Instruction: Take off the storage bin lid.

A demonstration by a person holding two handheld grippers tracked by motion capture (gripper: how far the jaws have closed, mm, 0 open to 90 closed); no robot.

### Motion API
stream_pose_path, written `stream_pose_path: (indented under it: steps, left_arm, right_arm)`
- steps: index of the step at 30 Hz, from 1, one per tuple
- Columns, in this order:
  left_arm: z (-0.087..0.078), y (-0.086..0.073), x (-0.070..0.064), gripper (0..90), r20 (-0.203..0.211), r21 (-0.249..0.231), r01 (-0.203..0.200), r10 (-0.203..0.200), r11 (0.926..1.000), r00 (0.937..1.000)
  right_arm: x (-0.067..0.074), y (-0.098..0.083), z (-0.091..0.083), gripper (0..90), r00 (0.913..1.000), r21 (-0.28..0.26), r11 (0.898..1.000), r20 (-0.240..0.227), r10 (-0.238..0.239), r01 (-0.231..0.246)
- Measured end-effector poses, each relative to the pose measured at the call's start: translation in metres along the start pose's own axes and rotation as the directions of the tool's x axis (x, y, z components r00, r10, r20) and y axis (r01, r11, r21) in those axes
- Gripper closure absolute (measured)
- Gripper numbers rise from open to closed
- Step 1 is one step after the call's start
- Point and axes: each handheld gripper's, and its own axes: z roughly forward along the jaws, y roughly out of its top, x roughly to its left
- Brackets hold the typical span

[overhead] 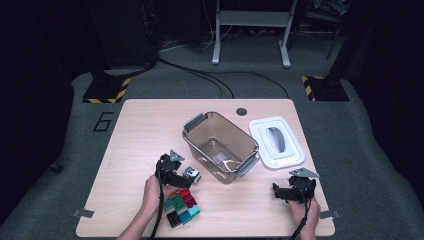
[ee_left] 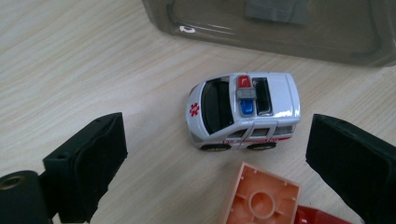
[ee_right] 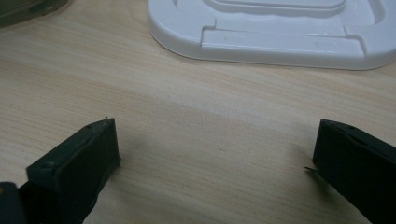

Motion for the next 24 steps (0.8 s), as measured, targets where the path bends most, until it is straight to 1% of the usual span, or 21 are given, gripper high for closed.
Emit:
stream_pose_path:
  steps: [1,4,5,6,7,8,9,10,11,14,15,16,17,20,23,24]
  left_arm:
    - [0.004,0.001,-0.002,7.3,0.007,0.01,-0.004,0.004,0.9999,1.0]
    - [0.007,0.003,-0.003,8.8,0.014,0.012,-0.002,0.002,0.9999,0.9999]
    - [0.009,0.004,-0.005,9.5,0.014,0.012,-0.006,0.005,0.9999,0.9999]
    - [0.009,0.004,-0.005,10.8,0.014,0.012,-0.006,0.005,0.9999,0.9999]
    - [0.009,0.006,-0.007,12.3,0.035,0.007,0.0,0.0,1.0,0.9994]
    - [0.009,0.006,-0.007,14.2,0.035,0.007,0.0,0.0,1.0,0.9994]
    - [0.009,0.007,-0.009,14.4,0.02,0.011,-0.012,0.012,0.9999,0.9997]
    - [0.009,0.007,-0.009,14.6,0.02,0.011,-0.012,0.012,0.9999,0.9997]
    - [0.01,0.008,-0.008,14.6,0.029,0.016,-0.007,0.007,0.9998,0.9995]
    - [0.013,0.008,-0.007,15.4,0.028,0.028,0.002,-0.002,0.9996,0.9996]
    - [0.014,0.008,-0.007,16.1,0.027,0.03,0.002,-0.002,0.9996,0.9996]
    - [0.015,0.009,-0.007,16.1,0.025,0.034,0.002,-0.003,0.9994,0.9997]
    - [0.018,0.009,-0.007,16.8,0.034,0.044,0.004,-0.006,0.999,0.9994]
    - [0.02,0.009,-0.007,18.4,0.034,0.054,0.007,-0.008,0.9985,0.9994]
    - [0.023,0.009,-0.006,19.1,0.04,0.064,0.01,-0.013,0.9979,0.9991]
    - [0.023,0.009,-0.006,20.1,0.048,0.071,0.01,-0.013,0.9974,0.9988]
  right_arm:
    - [0.0,0.0,0.0,0.0,1.0,-0.001,1.0,0.001,0.0,0.0]
    - [0.0,0.0,0.0,0.0,0.9999,0.002,1.0,0.002,-0.014,0.014]
    - [0.0,0.0,0.0,0.0,1.0,0.0,1.0,0.0,0.0,0.0]
    - [0.0,0.0,0.0,0.0,1.0,0.0,1.0,0.001,0.001,-0.001]
    - [0.0,0.0,0.0,0.0,1.0,-0.001,1.0,0.001,-0.001,0.001]
    - [0.0,0.0,0.0,0.0,1.0,-0.001,1.0,0.001,-0.001,0.001]
    - [0.0,0.0,0.0,0.0,0.9999,0.001,1.0,0.002,-0.013,0.013]
    - [0.0,0.0,0.0,0.0,0.9999,0.001,1.0,0.002,-0.013,0.013]
    - [0.0,0.0,0.0,0.0,1.0,-0.001,1.0,0.004,-0.005,0.005]
    - [0.001,0.0,0.0,0.0,1.0,-0.001,1.0,0.004,-0.005,0.005]
    - [0.0,0.0,-0.001,0.0,0.9999,0.002,1.0,0.002,-0.016,0.016]
    - [0.0,0.0,-0.001,0.0,0.9999,0.002,1.0,0.002,-0.016,0.016]
    - [0.0,0.0,0.0,0.0,1.0,0.0,1.0,0.004,-0.006,0.006]
    - [0.0,0.0,0.0,0.0,0.9999,0.002,1.0,0.002,-0.013,0.013]
    - [0.0,0.0,0.0,0.0,1.0,0.0,1.0,0.002,-0.003,0.003]
    - [0.0,0.0,0.0,0.0,1.0,0.0,1.0,0.003,-0.006,0.006]
